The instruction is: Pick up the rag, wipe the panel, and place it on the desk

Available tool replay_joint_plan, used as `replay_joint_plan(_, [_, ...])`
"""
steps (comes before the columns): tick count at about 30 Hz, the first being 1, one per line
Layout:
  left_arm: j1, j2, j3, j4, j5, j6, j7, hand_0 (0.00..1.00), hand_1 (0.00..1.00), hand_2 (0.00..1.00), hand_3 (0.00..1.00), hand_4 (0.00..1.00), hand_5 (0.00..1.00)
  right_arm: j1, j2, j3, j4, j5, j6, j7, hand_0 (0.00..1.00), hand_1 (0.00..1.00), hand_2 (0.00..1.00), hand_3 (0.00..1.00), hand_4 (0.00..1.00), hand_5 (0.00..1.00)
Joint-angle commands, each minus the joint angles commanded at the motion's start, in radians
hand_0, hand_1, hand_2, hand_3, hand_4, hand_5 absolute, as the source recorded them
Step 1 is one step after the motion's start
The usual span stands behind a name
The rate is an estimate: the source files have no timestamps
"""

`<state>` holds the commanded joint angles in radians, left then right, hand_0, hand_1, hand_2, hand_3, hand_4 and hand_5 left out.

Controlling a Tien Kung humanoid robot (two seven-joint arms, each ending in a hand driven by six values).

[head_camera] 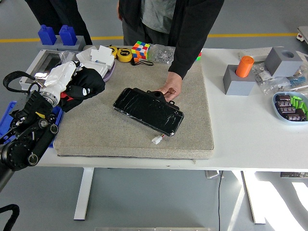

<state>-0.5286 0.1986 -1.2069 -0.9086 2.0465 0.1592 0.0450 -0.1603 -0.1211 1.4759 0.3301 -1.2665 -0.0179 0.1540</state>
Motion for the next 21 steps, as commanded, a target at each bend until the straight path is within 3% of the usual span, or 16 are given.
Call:
replay_joint_plan(1, [0.005,0.0,-0.001,0.003,-0.005,0.002,-0.001,0.269,0.425,0.487,0.564,0.743,0.002,0.0,0.0,-0.001,0.0,0.0,0.0,0.0,0.594,0.609,0.561,0.546,0.943,0.377])
replay_joint_plan(6, [0.043,0.0,-0.009,0.002,-0.023,-0.007,0.019,0.269,0.425,0.487,0.564,0.743,0.002,0.006,-0.001,-0.002,0.003,0.003,-0.001,0.001,0.594,0.609,0.561,0.546,0.943,0.377])
replay_joint_plan(7, [0.054,0.0,-0.009,-0.003,-0.029,-0.01,0.025,0.304,0.472,0.512,0.563,0.82,0.002,0.007,-0.002,-0.003,0.002,0.003,0.0,0.001,0.593,0.608,0.561,0.547,0.943,0.377])
replay_joint_plan(12, [0.083,-0.01,-0.016,-0.013,-0.04,-0.041,0.047,0.304,0.472,0.512,0.563,0.82,0.002,0.003,-0.002,-0.003,-0.001,-0.001,0.0,0.0,0.593,0.608,0.561,0.547,0.943,0.377])
replay_joint_plan(13, [0.085,-0.012,-0.015,-0.01,-0.036,-0.053,0.054,0.492,0.649,0.632,0.612,0.971,0.112,0.003,-0.003,-0.004,-0.001,0.0,0.0,0.0,0.594,0.609,0.561,0.546,0.944,0.377])
replay_joint_plan(18, [0.094,-0.016,-0.014,0.002,-0.014,-0.098,0.095,0.492,0.649,0.632,0.612,0.971,0.112,0.005,-0.005,-0.011,0.001,0.004,0.001,0.001,0.594,0.609,0.561,0.546,0.944,0.377])
replay_joint_plan(19, [0.097,-0.015,-0.015,0.002,-0.012,-0.101,0.097,0.901,0.985,0.987,0.983,0.998,0.416,0.005,-0.005,-0.012,0.002,0.005,0.001,0.001,0.592,0.609,0.561,0.546,0.944,0.377])
replay_joint_plan(21, [0.102,-0.015,-0.022,-0.003,-0.008,-0.102,0.094,0.901,0.985,0.987,0.983,0.998,0.416,0.005,-0.005,-0.015,0.002,0.005,0.001,0.001,0.592,0.609,0.561,0.546,0.944,0.377])
